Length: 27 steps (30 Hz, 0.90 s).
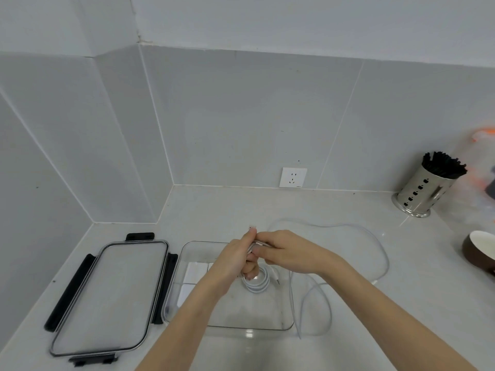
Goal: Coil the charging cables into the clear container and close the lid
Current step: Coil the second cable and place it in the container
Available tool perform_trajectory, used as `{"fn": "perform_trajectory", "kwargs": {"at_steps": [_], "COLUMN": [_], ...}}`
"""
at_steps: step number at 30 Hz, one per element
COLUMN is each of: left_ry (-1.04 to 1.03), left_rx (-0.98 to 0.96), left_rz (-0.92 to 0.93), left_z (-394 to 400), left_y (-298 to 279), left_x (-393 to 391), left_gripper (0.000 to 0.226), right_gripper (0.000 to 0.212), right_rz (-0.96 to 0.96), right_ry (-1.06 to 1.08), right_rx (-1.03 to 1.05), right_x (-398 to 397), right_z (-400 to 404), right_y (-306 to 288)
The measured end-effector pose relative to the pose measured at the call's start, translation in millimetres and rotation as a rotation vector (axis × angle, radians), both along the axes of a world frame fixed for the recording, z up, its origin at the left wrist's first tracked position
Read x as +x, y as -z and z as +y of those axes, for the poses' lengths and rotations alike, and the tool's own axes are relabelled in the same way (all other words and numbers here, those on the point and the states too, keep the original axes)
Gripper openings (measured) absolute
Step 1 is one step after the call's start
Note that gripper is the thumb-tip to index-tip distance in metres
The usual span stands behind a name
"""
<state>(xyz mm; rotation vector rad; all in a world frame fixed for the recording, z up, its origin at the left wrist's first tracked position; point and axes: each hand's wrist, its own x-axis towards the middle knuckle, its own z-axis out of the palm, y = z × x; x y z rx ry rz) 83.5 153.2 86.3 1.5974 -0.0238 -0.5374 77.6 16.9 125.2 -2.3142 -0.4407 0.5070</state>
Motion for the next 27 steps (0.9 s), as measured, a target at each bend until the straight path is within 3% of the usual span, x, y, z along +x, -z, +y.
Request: {"fn": "perform_trajectory", "kwargs": {"at_steps": [7, 9, 11, 13, 16, 19, 22, 24, 27], "left_ry": [-0.105, -0.135, -0.146, -0.149, -0.146, -0.17, -0.136, -0.064, 0.017], "left_rx": [0.1, 0.149, 0.259, 0.377, 0.376, 0.239, 0.103, 0.075, 0.215], "left_rz": [-0.056, -0.09, -0.172, -0.278, -0.334, -0.19, -0.046, -0.08, -0.216], "left_z": [0.2, -1.4, -0.8, 0.0, -2.2, -0.5, 8.4, 14.6, 20.6], "left_y": [3.9, 4.6, 2.6, -1.6, -7.5, -8.2, -9.4, -7.8, -4.6], "left_x": [0.3, 1.4, 1.0, -0.5, -3.9, -0.6, 0.1, -2.6, -4.0], "left_gripper": [0.06, 0.061, 0.065, 0.062, 0.048, 0.034, 0.026, 0.026, 0.024], "right_gripper": [0.028, 0.033, 0.049, 0.067, 0.064, 0.059, 0.039, 0.036, 0.035], "right_rz": [-0.324, -0.444, -0.57, -0.639, -0.614, -0.607, -0.542, -0.514, -0.481], "right_ry": [-0.036, -0.038, -0.051, -0.072, -0.01, 0.019, 0.092, 0.14, 0.171], "right_rx": [-0.109, -0.255, -0.403, -0.42, -0.391, -0.379, -0.373, -0.355, -0.31], "right_x": [-1.8, -2.4, -3.8, -5.0, -0.6, 2.5, 5.1, 6.8, 8.8], "right_z": [-0.1, 1.8, 3.5, 3.2, -2.8, -3.4, -6.7, -9.0, -10.0], "right_y": [18.7, 22.5, 27.6, 34.8, 38.9, 37.2, 39.2, 39.1, 38.1]}}
